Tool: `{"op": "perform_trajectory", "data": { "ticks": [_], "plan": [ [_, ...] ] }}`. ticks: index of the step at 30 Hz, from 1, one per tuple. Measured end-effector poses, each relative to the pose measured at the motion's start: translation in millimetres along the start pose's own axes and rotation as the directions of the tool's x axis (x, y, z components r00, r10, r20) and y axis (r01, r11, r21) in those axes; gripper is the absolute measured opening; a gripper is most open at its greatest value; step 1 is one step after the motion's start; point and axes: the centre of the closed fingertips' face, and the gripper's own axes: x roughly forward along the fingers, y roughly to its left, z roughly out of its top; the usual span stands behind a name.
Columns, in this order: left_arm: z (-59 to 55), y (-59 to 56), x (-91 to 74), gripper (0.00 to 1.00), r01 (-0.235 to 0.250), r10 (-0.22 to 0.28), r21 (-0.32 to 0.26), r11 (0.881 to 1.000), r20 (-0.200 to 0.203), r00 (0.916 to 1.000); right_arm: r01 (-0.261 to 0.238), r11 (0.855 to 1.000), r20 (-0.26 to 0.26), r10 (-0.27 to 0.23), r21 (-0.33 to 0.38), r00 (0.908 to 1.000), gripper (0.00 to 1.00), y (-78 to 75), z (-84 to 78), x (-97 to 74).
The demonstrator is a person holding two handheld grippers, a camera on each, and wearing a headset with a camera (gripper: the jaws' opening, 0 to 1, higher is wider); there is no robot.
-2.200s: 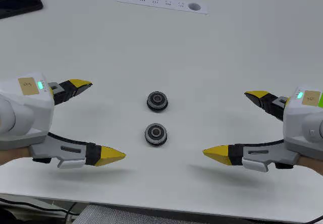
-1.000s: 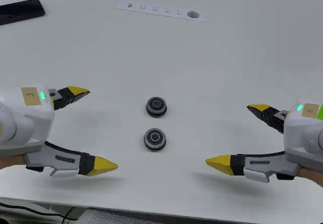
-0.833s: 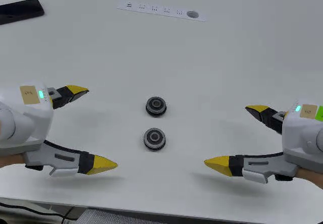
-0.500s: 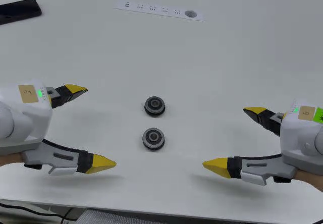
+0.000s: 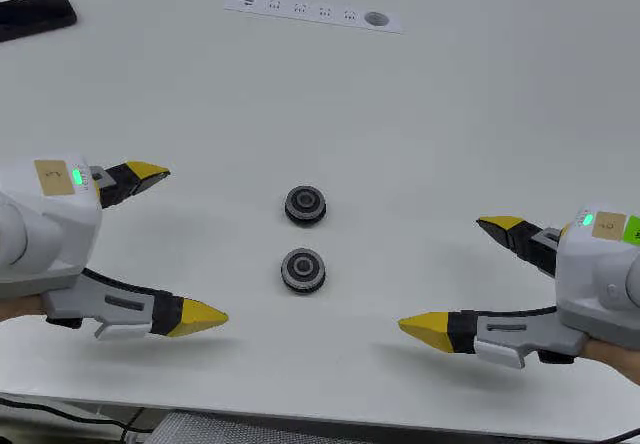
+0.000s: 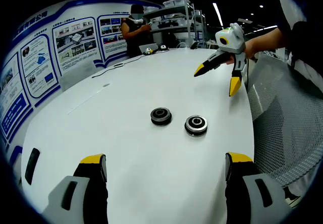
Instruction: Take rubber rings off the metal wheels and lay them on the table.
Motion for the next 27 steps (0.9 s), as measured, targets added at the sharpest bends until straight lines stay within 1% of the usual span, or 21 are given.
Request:
{"op": "perform_trajectory", "data": {
  "ticks": [5, 13, 19, 24, 25, 27],
  "plan": [
    [1.0, 0.6, 0.9, 1.0, 0.006, -0.006, -0.004, 1.0, -0.004, 1.0, -0.007, 1.0, 0.004, 0.007, 0.015, 1.0, 0.91, 1.4, 0.4, 2.6],
    [4.3, 1.9, 3.5, 0.99, 0.011, -0.011, 0.0, 1.0, -0.005, 0.9999, -0.024, 0.999, 0.013, 0.023, 0.042, 0.9997, 0.88, 8.8, 2.1, 4.9],
    [9.6, 1.8, 6.0, 0.98, 0.017, -0.017, 0.009, 1.0, 0.001, 0.9999, -0.026, 0.997, 0.031, 0.024, 0.069, 0.9992, 0.87, 13.3, 3.4, 5.1],
    [11.2, 2.0, 8.4, 0.97, 0.027, -0.027, 0.009, 1.0, -0.002, 0.9996, -0.021, 0.995, 0.053, 0.016, 0.101, 0.9985, 0.86, 14.4, 5.8, 4.9],
    [11.5, 2.0, 8.6, 0.96, 0.028, -0.028, 0.009, 1.0, -0.002, 0.9996, -0.021, 0.995, 0.05, 0.016, 0.101, 0.9986, 0.86, 14.7, 5.5, 5.0],
    [12.2, 2.0, 9.3, 0.97, 0.031, -0.031, 0.02, 0.999, -0.003, 0.9995, -0.023, 0.995, 0.025, 0.021, 0.097, 0.9995, 0.85, 17.1, 3.1, 5.4]
  ]
}}
